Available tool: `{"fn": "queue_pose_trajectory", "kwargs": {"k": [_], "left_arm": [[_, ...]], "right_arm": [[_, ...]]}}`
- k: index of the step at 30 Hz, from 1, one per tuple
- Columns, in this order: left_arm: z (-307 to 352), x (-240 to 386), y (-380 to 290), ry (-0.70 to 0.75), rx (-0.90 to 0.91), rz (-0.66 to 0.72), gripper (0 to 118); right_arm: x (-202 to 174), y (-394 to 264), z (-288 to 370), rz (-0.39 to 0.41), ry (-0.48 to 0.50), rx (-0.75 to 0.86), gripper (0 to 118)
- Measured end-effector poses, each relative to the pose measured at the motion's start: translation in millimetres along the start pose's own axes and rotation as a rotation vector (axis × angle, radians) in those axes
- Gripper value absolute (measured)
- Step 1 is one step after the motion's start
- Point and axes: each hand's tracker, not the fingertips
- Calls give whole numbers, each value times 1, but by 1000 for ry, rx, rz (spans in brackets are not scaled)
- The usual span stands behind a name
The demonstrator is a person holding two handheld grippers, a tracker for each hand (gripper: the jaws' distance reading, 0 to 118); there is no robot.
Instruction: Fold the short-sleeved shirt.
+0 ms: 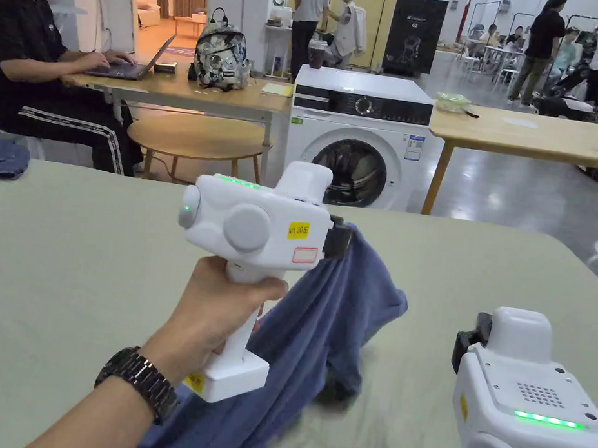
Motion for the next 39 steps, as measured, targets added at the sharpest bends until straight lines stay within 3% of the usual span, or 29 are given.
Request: {"fn": "queue_pose_trajectory", "kwargs": {"k": [6, 11, 12, 13, 15, 16, 20, 25, 27, 29, 30, 39], "left_arm": [[-50, 28, -60, -68, -168, 41, 0], [-54, 30, -96, -108, -229, 66, 3], [-51, 31, -100, -109, -228, 67, 10], [-47, 30, -102, -107, -227, 71, 25], [-35, 25, -103, -102, -220, 89, 72], [-29, 23, -103, -99, -207, 98, 80], [7, 6, -102, -70, -119, 123, 79], [51, -17, -113, 70, -27, 133, 76], [68, -25, -123, 166, 3, 125, 55], [80, -33, -135, 250, 21, 119, 12], [85, -37, -141, 280, 26, 129, 0], [104, -110, -183, 413, -43, 279, 0]], "right_arm": [[26, -18, 5, -12, -43, -48, 0], [35, -30, 5, -24, -54, -91, 0], [35, -32, 4, -26, -53, -97, 0], [35, -33, 4, -26, -53, -103, 0], [33, -34, 3, -24, -46, -110, 0], [31, -34, 3, -23, -44, -112, 0], [22, -32, 2, -20, -23, -112, 0], [8, -27, 1, -23, 4, -98, 0], [1, -26, 1, -25, 18, -90, 0], [-6, -26, -1, -23, 30, -88, 0], [-10, -26, -2, -22, 38, -88, 0], [-38, -30, -15, -7, 96, -113, 0]]}}
